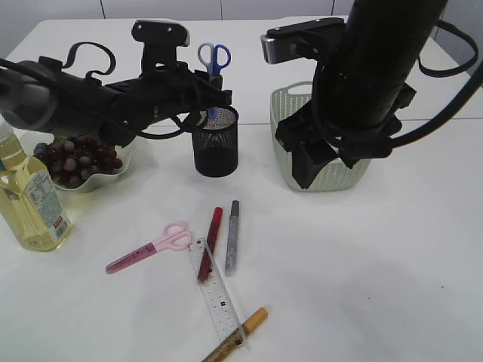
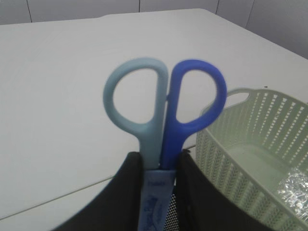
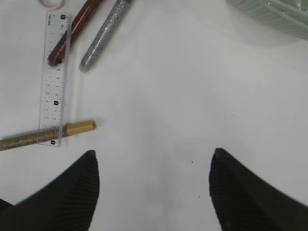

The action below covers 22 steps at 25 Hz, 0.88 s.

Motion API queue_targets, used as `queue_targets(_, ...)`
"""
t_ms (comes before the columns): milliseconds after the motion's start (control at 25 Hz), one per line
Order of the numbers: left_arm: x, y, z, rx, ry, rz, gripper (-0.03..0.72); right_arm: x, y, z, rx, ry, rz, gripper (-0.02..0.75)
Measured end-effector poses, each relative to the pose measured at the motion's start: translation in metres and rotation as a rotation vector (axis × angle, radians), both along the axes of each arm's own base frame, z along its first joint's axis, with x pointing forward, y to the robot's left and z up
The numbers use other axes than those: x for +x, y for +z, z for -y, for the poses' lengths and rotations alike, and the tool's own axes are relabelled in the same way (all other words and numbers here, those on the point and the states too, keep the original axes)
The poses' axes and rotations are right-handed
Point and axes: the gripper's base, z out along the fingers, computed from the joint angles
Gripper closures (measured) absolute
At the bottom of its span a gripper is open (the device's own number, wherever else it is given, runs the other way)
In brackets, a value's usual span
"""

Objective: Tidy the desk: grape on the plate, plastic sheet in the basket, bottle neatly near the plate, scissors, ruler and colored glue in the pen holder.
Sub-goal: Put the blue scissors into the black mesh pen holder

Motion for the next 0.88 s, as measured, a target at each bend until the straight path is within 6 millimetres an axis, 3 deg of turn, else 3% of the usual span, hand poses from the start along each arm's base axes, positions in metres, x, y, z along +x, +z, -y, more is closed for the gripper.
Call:
queue_targets(120, 0.0007, -0.0082, 0.0003, 0.008, 0.000, -0.017, 0.548, 0.0001, 0.0000, 0.0001, -0.002, 0.002, 0.001, 0.214)
queue_targets(880, -0.0003, -0.0126, -0.0005, 0.030, 0.004, -0.062, 0.544, 0.0000, 0.0000, 0.0004, -0.004, 0.002, 0.000, 0.214)
